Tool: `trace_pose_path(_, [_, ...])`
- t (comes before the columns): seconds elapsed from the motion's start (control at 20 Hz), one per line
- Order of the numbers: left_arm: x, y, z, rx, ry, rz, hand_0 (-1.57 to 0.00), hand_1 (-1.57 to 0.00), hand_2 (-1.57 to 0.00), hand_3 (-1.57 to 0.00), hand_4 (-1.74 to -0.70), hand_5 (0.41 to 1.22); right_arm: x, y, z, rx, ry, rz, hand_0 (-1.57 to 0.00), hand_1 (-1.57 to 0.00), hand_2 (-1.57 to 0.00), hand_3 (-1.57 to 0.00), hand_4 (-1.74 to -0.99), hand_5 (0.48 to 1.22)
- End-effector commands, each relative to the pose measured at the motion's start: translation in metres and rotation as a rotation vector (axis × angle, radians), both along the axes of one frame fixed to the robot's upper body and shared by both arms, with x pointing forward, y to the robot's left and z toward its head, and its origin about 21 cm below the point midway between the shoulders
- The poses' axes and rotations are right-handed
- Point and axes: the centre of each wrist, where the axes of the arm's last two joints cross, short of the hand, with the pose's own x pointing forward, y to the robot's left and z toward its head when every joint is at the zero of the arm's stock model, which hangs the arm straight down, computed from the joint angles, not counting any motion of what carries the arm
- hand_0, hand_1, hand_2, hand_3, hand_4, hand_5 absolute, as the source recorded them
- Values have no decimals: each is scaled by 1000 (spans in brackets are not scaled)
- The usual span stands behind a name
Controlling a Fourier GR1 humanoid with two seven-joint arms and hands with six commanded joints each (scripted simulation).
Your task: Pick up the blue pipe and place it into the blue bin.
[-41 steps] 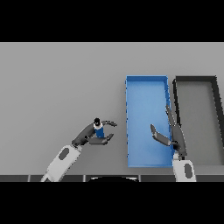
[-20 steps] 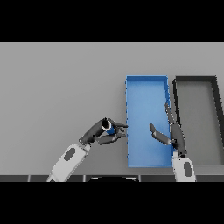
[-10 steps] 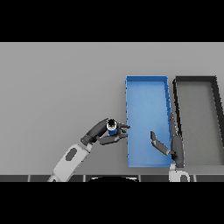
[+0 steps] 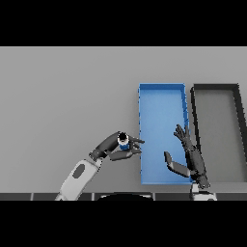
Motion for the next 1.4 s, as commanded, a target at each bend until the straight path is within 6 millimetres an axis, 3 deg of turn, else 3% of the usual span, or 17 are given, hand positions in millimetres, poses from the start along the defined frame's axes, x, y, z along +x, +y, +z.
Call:
trace_pose_path(0.0, [-1, -2, 1, -1, -3, -5, -1571, -1571, -1571, -1571, -1467, 1221, 6, -2, 9, -12, 23, 58, 1, -18, -117, 0, -1228, 588])
trace_pose_path(0.5, [6, 1, 7, 18, -18, 10, -1571, -1571, -1571, -1571, -1467, 1221, 56, 52, 76, -186, -11, 427, 1, -1, -42, 1, -1302, 559])
trace_pose_path(0.9, [7, 1, 4, 6, 16, -39, -1571, -1571, -1571, -1571, -1469, 1221, 72, 100, 111, -248, -92, 612, -7, -16, -66, 1, -1223, 540])
trace_pose_path(1.15, [4, 0, 3, 28, -2, -21, -1571, -1571, -1571, -1571, -1467, 1221, 89, 120, 118, -294, -59, 661, -34, -55, -110, -7, -1192, 507])
trace_pose_path(1.25, [8, 4, 2, 48, 18, -7, -1571, -1571, -1571, -1571, -1462, 1221, 93, 123, 116, -328, -44, 676, -168, -218, -261, -128, -1233, 487])
trace_pose_path(1.35, [8, 2, 5, 58, 39, -8, -1571, -1571, -1571, -1571, -1560, 1221, 97, 129, 119, -319, -55, 703, -507, -530, -538, -401, -1331, 489])
